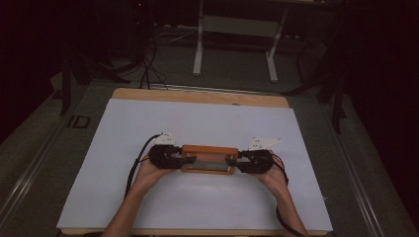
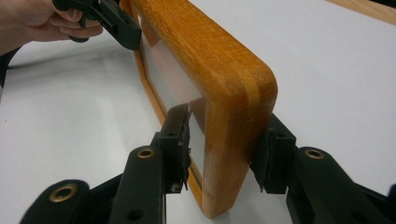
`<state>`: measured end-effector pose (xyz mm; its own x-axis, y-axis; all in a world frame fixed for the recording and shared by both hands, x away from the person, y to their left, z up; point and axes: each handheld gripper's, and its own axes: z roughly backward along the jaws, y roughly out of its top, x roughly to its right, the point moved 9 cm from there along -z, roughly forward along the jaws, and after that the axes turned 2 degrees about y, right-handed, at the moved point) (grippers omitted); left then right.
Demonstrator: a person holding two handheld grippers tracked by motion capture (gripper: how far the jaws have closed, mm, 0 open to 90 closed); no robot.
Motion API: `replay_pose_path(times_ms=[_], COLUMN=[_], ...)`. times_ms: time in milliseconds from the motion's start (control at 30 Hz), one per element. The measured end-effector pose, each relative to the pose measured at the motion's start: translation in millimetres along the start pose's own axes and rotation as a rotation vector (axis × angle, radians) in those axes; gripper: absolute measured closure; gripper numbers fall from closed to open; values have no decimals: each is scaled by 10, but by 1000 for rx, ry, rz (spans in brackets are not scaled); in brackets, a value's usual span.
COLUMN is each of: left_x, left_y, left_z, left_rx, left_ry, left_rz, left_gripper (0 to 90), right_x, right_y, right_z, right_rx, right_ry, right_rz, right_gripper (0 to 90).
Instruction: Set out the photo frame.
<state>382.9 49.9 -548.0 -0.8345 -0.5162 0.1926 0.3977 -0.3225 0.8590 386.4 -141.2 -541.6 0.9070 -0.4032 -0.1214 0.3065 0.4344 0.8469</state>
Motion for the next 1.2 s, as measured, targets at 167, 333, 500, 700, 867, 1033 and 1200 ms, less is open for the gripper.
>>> replay_pose_path(times_ms=[167, 333, 500, 700, 867, 1033, 1200], left_x=[-17, -36, -58, -80, -103, -114, -121], left_y=[-2, 3, 9, 14, 16, 12, 8], left_z=[-13, -20, -39, -66, -86, -92, -94], left_rx=[9, 16, 23, 30, 37, 40, 40], left_ry=[-31, -28, -6, 28, 46, 53, 56], left_rz=[52, 69, 77, 80, 93, 97, 103], left_gripper=[552, 551, 545, 535, 528, 524, 523], right_x=[16, 37, 66, 103, 137, 150, 156], right_y=[-7, -11, -4, -2, 0, -2, -2], right_z=[-2, -13, -32, -54, -75, -84, -89], right_rx=[3, 10, 20, 27, 30, 33, 34], right_ry=[7, 19, 15, 6, -1, -7, -12], right_rz=[-23, -54, -76, -96, -116, -121, -119], right_gripper=[601, 600, 591, 580, 572, 566, 563])
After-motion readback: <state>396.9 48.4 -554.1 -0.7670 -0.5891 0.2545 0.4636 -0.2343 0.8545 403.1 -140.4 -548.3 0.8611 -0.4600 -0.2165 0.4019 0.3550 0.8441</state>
